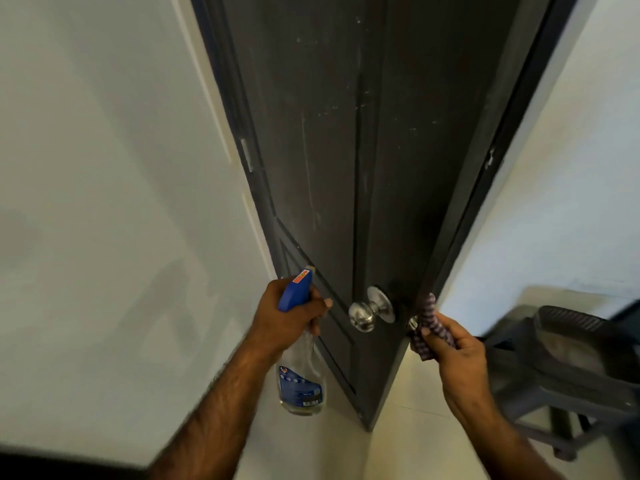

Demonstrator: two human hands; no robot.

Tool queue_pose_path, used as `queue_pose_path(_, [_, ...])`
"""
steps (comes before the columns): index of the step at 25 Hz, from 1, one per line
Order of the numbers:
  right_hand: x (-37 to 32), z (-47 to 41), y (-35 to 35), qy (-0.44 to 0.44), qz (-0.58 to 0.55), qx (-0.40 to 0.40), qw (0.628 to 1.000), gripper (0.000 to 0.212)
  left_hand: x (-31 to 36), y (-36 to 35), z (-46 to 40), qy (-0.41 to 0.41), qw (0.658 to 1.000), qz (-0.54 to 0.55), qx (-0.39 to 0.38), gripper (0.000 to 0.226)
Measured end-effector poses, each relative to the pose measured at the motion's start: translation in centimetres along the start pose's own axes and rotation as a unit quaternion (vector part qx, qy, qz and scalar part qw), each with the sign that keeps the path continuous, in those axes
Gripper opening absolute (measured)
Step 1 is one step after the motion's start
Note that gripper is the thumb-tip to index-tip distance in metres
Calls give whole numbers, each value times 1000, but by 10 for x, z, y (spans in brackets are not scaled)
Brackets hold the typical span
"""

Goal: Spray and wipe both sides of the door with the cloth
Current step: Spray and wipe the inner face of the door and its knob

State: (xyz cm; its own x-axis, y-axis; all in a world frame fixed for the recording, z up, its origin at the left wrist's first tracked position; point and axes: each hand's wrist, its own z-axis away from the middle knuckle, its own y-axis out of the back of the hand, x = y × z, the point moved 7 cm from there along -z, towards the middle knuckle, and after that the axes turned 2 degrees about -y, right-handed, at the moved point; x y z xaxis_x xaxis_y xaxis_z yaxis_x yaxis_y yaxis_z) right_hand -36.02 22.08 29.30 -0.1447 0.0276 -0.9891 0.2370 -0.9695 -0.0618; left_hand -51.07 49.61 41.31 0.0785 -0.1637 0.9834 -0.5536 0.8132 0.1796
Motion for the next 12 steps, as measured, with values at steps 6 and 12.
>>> queue_pose_path(6, [13, 1, 28, 5, -8, 103, 995, 42, -24, -63, -47, 57, 993, 27, -100, 37])
queue_pose_path(12, [-1, 15, 13, 9, -43, 185, 982, 41, -37, -87, -89, 76, 976, 36, -199, 43])
